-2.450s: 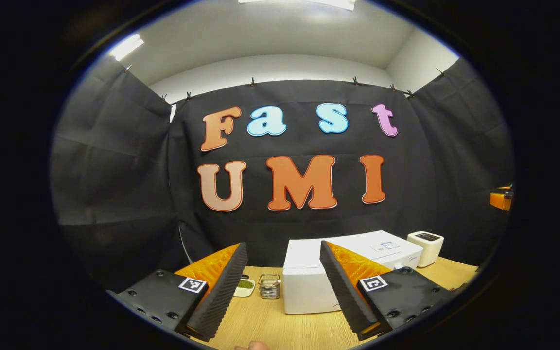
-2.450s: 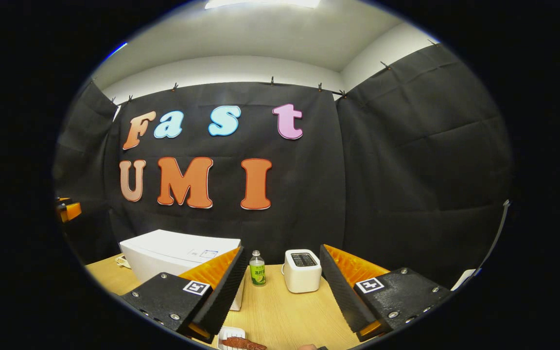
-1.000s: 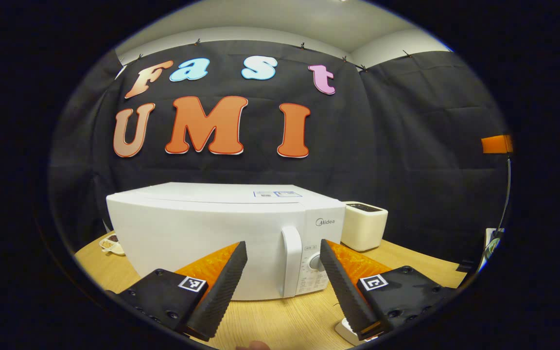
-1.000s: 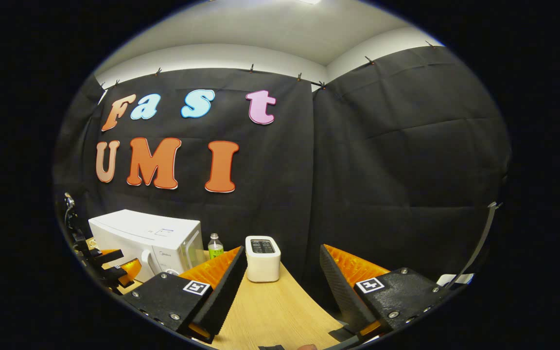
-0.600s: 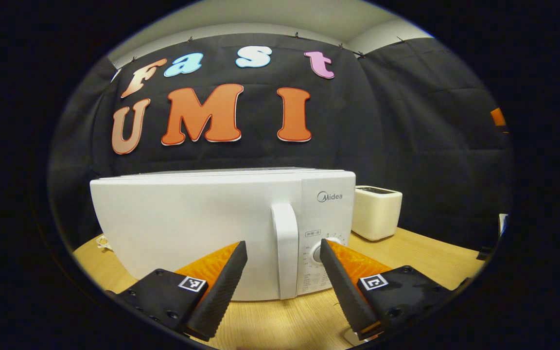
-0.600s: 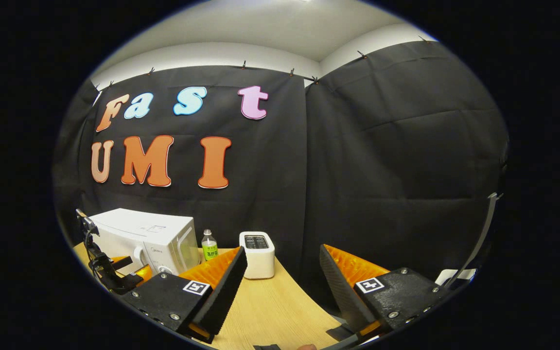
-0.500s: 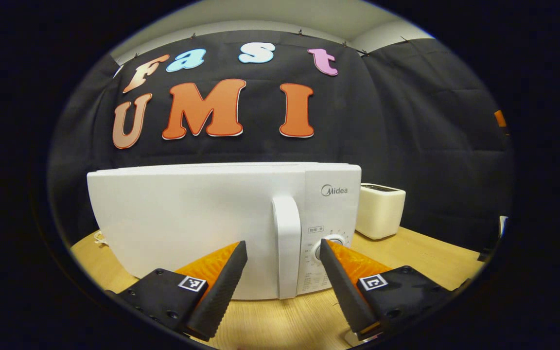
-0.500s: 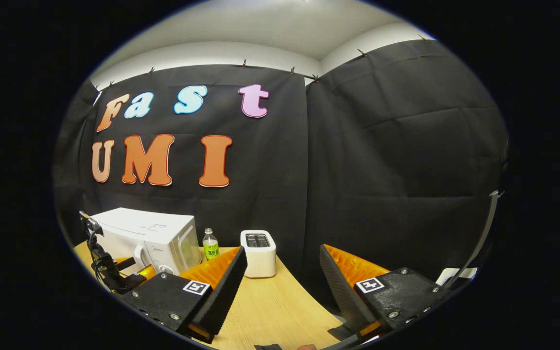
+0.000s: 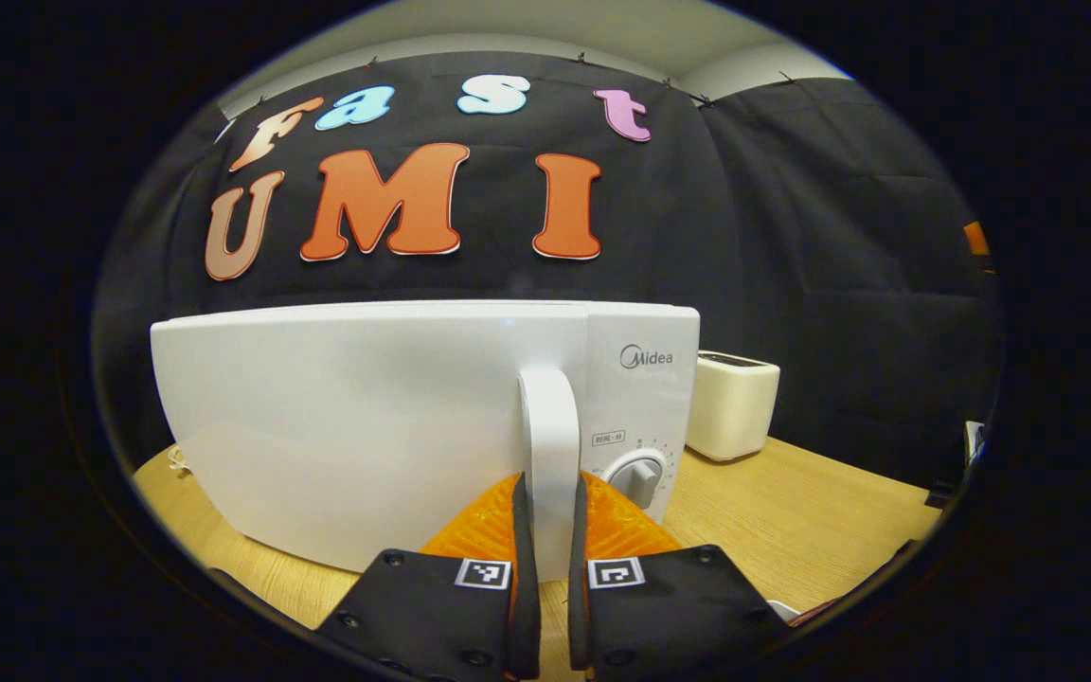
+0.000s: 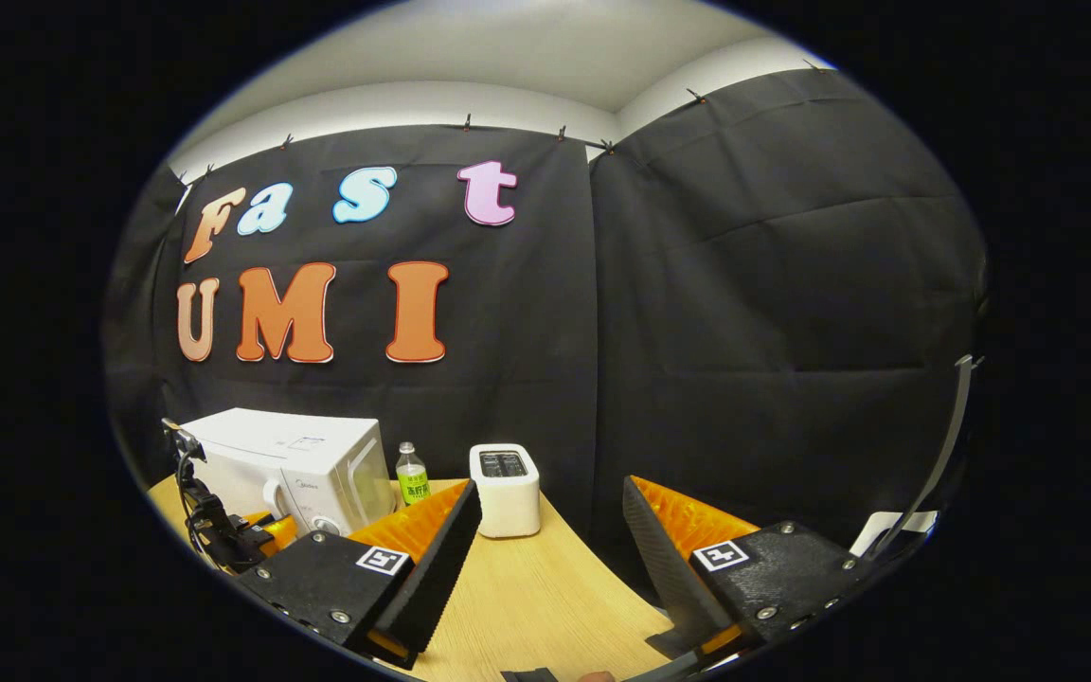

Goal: Open the microwave oven with the left hand, put the food in, and close the microwave oven.

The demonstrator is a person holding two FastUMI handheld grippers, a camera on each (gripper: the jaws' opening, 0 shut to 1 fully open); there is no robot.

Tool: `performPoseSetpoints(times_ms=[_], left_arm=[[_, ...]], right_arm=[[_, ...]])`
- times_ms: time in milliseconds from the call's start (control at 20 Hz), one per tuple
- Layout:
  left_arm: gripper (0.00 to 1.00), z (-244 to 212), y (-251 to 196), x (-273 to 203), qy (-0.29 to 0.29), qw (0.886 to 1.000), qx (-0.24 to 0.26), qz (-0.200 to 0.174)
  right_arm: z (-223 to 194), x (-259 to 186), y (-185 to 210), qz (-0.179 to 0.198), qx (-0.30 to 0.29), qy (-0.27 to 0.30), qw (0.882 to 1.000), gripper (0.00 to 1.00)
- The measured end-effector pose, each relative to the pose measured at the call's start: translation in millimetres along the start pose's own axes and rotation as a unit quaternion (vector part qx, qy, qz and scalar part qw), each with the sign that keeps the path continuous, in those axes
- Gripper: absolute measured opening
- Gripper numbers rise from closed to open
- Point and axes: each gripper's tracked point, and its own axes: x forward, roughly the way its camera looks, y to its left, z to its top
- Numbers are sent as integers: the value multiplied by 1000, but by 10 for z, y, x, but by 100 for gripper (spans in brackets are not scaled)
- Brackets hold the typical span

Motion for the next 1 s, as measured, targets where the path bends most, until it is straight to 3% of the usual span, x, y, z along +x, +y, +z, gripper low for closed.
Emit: performPoseSetpoints(times_ms=[300,700,800,1000], left_arm=[[16,-49,-47,-231,7,999,-11,-30],[15,-91,107,-1415,-8,993,-6,-117],[15,-112,206,-1663,-9,991,1,-130],[15,-139,458,-2118,-6,990,2,-142]], right_arm=[[-7,-71,-17,-2,-12,-1,1000,94],[47,-223,327,28,-7,-7,1000,93],[78,-273,429,36,-5,-10,999,97],[123,-348,660,55,1,-15,998,93]])
